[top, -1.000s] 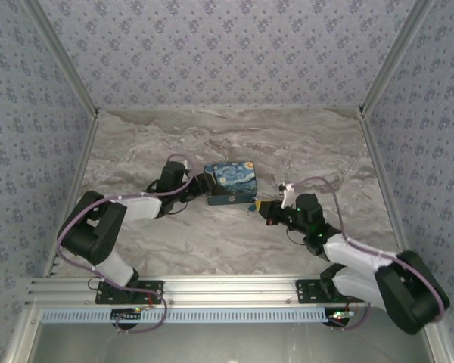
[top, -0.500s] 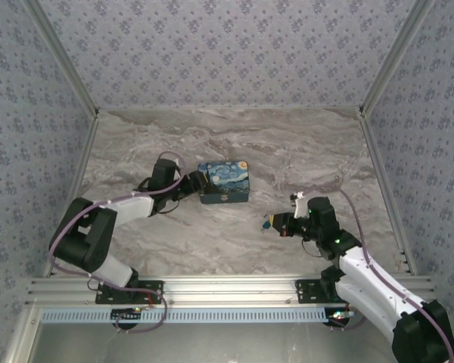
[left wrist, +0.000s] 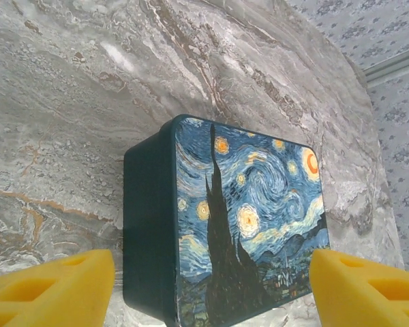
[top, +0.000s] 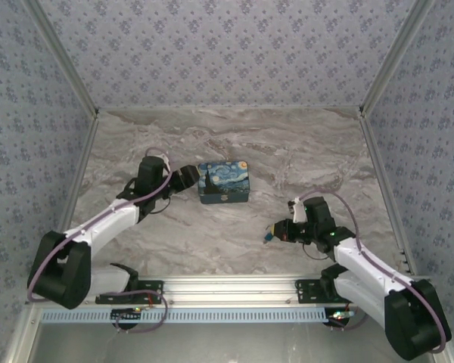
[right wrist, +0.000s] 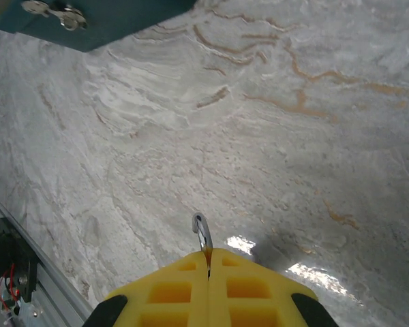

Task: Unlock a padlock with a key

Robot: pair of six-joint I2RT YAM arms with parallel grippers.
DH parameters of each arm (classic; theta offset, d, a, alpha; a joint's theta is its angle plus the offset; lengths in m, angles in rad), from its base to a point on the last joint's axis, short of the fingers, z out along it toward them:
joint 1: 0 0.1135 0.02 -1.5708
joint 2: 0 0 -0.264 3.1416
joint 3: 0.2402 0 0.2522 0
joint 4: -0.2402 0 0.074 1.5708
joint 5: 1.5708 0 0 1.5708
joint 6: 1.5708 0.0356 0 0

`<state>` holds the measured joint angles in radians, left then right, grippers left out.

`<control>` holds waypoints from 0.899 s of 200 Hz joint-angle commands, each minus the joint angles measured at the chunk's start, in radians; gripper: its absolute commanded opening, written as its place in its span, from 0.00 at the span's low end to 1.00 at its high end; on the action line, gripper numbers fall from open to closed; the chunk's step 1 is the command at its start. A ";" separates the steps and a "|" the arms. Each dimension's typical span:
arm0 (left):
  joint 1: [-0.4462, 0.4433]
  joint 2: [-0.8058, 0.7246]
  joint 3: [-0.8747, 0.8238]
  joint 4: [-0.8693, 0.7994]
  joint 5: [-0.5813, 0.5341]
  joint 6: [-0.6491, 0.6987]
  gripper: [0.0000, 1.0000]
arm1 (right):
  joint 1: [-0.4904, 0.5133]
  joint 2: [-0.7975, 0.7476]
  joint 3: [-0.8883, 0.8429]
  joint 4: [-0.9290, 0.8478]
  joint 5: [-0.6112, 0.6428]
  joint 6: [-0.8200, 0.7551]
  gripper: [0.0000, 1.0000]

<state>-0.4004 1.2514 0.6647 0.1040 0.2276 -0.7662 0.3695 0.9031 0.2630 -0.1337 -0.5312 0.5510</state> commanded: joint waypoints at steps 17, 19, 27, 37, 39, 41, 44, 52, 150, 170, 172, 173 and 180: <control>0.011 -0.079 0.019 -0.075 -0.020 0.029 0.76 | -0.017 0.093 0.030 0.098 -0.036 -0.020 0.05; 0.011 -0.083 0.018 -0.076 -0.019 0.030 0.76 | -0.018 0.096 0.030 0.101 -0.036 -0.019 0.05; 0.011 -0.096 0.017 -0.083 -0.022 0.032 0.76 | -0.019 0.117 0.031 0.116 -0.038 -0.017 0.05; 0.011 -0.106 0.016 -0.092 -0.026 0.035 0.76 | -0.018 0.141 0.033 0.134 -0.038 -0.017 0.05; 0.011 -0.110 0.016 -0.094 -0.026 0.035 0.76 | -0.020 0.144 0.034 0.136 -0.038 -0.017 0.05; 0.011 -0.111 0.015 -0.095 -0.026 0.035 0.76 | -0.020 0.150 0.034 0.139 -0.038 -0.017 0.05; 0.011 -0.114 0.015 -0.097 -0.027 0.036 0.76 | -0.020 0.157 0.035 0.142 -0.038 -0.017 0.05; 0.011 -0.121 0.013 -0.102 -0.027 0.037 0.76 | -0.020 0.176 0.037 0.160 -0.038 -0.017 0.05; 0.014 -0.169 0.009 -0.128 -0.043 0.055 0.76 | -0.027 0.313 0.056 0.221 -0.037 -0.018 0.08; 0.021 -0.181 0.009 -0.139 -0.050 0.062 0.76 | -0.034 0.316 0.054 0.222 -0.035 -0.017 0.12; 0.021 -0.182 0.010 -0.139 -0.050 0.061 0.76 | -0.035 0.315 0.053 0.220 -0.035 -0.017 0.12; 0.022 -0.184 0.009 -0.139 -0.050 0.061 0.76 | -0.034 0.315 0.053 0.220 -0.035 -0.017 0.12; 0.026 -0.188 0.010 -0.142 -0.050 0.061 0.76 | -0.037 0.315 0.053 0.220 -0.033 -0.017 0.14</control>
<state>-0.3912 1.0954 0.6643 -0.0116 0.1932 -0.7322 0.3462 1.2102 0.3000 0.0841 -0.5655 0.5484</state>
